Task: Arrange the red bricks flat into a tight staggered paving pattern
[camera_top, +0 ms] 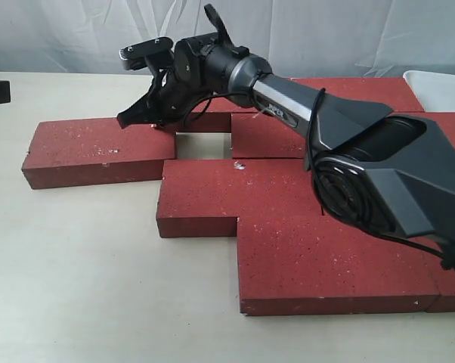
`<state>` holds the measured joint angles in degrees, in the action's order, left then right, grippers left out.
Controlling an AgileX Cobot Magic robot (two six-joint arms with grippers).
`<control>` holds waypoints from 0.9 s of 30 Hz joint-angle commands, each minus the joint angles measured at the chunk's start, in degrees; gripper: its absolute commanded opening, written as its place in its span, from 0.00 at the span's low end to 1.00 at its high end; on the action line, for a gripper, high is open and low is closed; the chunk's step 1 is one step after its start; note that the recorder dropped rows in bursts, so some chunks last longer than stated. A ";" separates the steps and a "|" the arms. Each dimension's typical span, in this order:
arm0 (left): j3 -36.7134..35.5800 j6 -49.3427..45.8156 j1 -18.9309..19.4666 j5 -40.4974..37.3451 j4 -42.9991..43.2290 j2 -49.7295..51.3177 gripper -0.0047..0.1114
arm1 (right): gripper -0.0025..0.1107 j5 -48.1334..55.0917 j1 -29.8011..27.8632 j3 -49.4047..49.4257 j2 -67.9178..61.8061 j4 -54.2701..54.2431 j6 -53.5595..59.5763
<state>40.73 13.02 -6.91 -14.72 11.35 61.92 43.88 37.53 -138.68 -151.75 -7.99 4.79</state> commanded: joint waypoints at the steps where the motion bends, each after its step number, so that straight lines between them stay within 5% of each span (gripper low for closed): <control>1: -0.03 0.33 0.03 0.59 0.20 0.09 0.04 | 0.03 1.43 0.30 0.10 0.24 4.29 -3.68; 18: -0.03 0.33 0.03 0.59 0.20 0.09 0.04 | 0.03 4.51 0.20 0.10 3.90 5.94 -4.79; 23: -0.03 0.33 0.03 0.59 0.20 0.09 0.04 | 0.03 3.86 2.47 0.10 3.94 -4.34 7.15; 27: -0.03 0.33 0.03 0.59 0.20 0.09 0.04 | 0.03 0.05 3.76 0.10 2.25 -0.50 7.15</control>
<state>40.73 13.02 -6.91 -14.72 11.50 61.92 46.59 40.43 -138.68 -149.03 -9.99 10.39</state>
